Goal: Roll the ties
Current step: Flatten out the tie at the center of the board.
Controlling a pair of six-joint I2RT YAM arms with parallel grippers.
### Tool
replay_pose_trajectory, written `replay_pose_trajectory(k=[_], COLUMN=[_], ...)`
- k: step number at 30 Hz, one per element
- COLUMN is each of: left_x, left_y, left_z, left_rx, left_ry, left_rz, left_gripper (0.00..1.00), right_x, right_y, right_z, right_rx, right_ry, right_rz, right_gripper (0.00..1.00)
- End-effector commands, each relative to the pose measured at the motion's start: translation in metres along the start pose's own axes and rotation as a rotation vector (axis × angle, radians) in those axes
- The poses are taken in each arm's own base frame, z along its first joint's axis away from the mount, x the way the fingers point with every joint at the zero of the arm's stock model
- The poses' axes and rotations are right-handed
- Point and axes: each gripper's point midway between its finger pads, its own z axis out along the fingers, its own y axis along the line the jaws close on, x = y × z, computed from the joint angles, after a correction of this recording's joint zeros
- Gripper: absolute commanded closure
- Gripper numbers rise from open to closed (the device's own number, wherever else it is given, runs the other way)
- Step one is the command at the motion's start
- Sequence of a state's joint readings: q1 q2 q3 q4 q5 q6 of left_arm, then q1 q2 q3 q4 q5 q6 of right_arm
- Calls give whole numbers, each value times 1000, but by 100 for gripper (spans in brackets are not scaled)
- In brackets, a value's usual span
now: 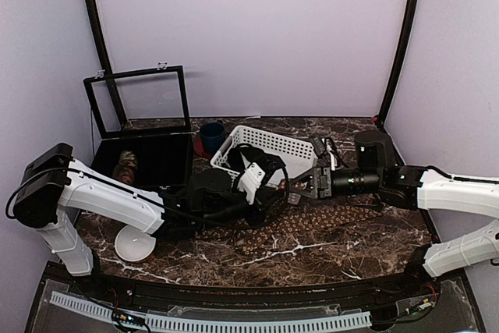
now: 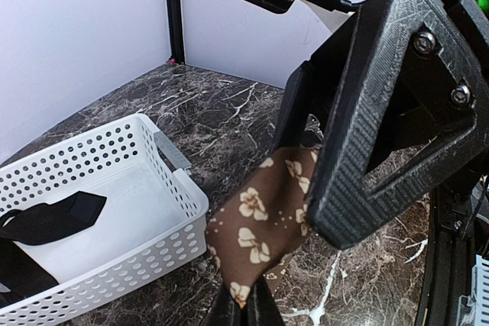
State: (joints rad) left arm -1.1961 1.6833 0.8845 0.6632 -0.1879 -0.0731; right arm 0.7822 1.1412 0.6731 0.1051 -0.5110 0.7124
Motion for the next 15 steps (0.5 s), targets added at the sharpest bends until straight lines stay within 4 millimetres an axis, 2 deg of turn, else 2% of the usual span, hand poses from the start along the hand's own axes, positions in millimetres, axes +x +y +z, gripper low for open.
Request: replay_pose_trajectory(k=[1,15], left_x=[-25,-27], left_y=[-3,-6], left_z=[-2,0], left_rx=[7,21], left_ry=[-68,-72], left_rz=[-10,-13], left_gripper=[100,100], right_x=[-17,-17], right_y=[13,13], right_z=[-4,-5], right_rx=[-27,-24], right_ry=[-52,-49], right_rz=[-33,-30], right_gripper=[57,57])
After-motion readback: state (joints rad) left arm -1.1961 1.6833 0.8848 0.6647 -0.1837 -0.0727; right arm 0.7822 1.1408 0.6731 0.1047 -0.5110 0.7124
